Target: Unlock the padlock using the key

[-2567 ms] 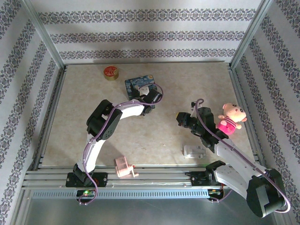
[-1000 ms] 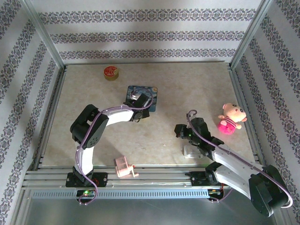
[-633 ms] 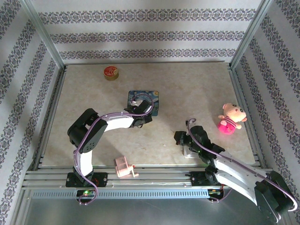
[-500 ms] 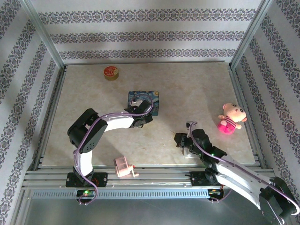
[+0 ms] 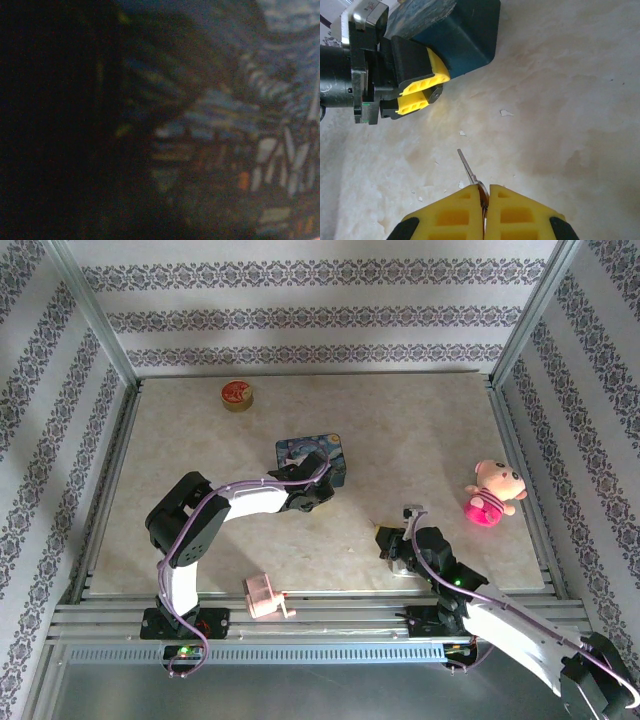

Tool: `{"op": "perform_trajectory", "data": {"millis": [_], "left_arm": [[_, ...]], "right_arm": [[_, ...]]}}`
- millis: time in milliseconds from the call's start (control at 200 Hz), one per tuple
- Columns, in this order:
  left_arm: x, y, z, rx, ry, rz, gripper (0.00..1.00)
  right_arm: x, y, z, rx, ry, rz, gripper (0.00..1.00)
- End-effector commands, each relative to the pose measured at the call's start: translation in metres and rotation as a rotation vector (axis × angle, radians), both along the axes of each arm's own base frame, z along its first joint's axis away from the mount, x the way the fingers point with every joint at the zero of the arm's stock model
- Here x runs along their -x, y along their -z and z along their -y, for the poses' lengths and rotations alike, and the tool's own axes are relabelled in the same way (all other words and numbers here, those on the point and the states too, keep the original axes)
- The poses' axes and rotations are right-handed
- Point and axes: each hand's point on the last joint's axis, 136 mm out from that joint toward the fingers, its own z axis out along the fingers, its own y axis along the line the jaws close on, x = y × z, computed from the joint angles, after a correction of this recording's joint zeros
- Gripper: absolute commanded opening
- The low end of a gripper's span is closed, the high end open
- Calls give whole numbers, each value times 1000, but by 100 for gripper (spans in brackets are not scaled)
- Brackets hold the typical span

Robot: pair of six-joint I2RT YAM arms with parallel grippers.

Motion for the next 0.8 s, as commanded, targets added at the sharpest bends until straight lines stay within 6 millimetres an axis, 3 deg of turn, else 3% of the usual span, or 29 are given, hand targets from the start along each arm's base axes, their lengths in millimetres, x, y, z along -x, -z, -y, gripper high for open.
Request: {"op": "perform_trajectory", "data": {"millis": [0,535,795], "left_arm": [[-7,-12,16,81,-15,12,0],[-8,-11,13,151,-51,-15,0],[-9,-14,9,159,-59,-12,0]], "right_arm": [[-5,-7,-9,9,-29,34,0],[-55,-14,-86,53,-191,108,0],[-69,-8,-98,51,-190,134,0]]}}
